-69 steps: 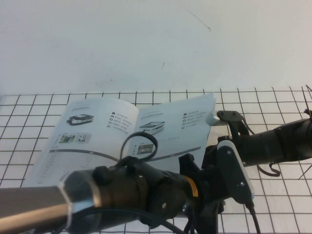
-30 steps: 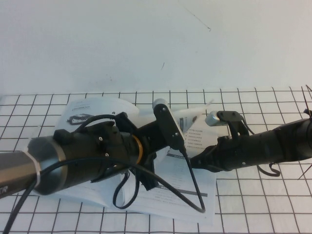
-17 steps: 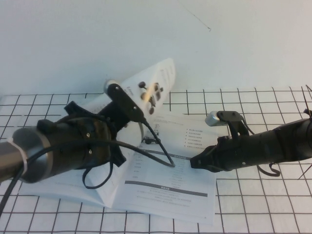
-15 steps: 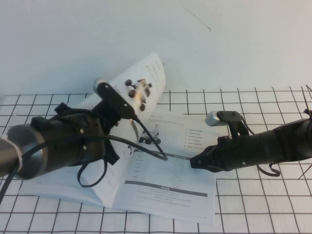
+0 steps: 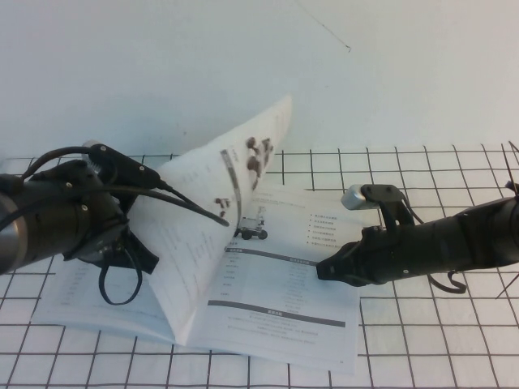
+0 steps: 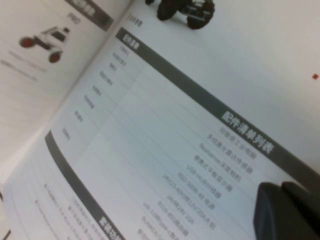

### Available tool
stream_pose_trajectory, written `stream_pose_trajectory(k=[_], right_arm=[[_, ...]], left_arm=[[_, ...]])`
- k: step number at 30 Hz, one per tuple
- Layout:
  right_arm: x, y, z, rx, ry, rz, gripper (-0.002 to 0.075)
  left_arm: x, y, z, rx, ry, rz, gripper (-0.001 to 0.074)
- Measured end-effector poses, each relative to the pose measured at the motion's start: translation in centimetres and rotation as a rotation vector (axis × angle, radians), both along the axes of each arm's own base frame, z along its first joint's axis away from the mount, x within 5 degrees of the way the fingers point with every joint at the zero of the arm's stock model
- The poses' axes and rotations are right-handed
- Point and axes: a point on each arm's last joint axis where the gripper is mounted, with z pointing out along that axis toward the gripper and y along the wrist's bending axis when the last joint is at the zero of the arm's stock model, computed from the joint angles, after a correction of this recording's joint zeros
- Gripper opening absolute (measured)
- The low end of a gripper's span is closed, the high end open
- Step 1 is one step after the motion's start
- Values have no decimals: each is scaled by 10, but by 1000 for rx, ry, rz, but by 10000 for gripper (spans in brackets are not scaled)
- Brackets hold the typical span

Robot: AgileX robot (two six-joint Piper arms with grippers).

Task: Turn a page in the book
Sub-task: Open the closed book

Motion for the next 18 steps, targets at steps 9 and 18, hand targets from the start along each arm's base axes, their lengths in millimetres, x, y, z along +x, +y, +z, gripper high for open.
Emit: stream_pose_trajectory(k=[9, 18], right_arm=[[17, 7, 9, 42, -81, 8, 1], [63, 27, 39, 159, -205, 1, 1]], left_arm=[[2, -5, 0, -64, -15, -15, -2], [1, -5, -1, -74, -10, -8, -2]])
